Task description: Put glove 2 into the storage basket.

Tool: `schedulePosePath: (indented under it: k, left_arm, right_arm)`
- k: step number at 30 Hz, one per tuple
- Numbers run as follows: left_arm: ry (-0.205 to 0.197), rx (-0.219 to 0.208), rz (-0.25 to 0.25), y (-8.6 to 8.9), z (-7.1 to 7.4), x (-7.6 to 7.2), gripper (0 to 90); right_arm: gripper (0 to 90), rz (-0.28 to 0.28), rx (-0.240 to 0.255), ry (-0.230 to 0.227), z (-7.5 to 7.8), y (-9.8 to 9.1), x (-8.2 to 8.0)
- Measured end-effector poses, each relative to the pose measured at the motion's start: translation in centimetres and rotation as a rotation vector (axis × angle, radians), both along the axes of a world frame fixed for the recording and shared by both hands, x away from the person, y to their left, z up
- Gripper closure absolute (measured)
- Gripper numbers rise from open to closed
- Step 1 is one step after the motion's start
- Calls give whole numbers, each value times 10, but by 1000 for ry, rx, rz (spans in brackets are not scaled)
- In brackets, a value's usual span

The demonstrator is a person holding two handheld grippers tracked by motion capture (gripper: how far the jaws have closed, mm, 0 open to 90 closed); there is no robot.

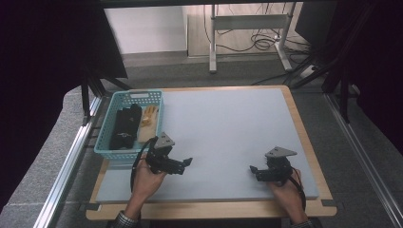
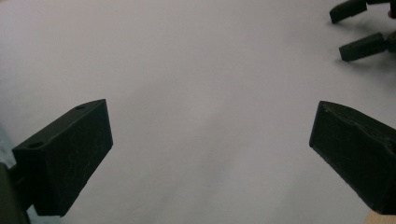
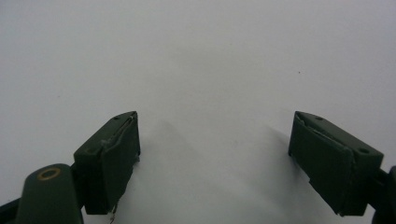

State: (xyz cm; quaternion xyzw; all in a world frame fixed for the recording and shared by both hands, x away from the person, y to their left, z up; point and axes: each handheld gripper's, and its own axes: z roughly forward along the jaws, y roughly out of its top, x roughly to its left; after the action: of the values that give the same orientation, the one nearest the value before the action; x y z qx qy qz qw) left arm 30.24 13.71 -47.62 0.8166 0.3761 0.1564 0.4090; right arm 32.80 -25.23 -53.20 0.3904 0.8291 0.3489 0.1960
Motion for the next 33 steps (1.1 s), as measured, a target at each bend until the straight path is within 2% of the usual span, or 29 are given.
schedulePosePath:
  k: [5, 9, 13, 16, 30, 33]
  left_arm:
    - [20, -27, -31, -12, -16, -3, 0]
    - [25, -10, -43, -21, -28, -5, 0]
    - [35, -22, -50, -26, -34, -6, 0]
    - [34, 15, -61, -34, -42, -7, 0]
    - [56, 97, -70, -49, -68, -6, 0]
    - [55, 127, -72, -52, -69, -7, 0]
  right_arm:
    - [160, 0, 0, 0, 0, 0, 0]
    - [160, 0, 0, 0, 0, 0, 0]
    - [160, 0, 0, 0, 0, 0, 0]
    - [160, 0, 0, 0, 0, 0, 0]
    - [160, 0, 0, 0, 0, 0, 0]
    - [160, 0, -1, 0, 0, 0, 0]
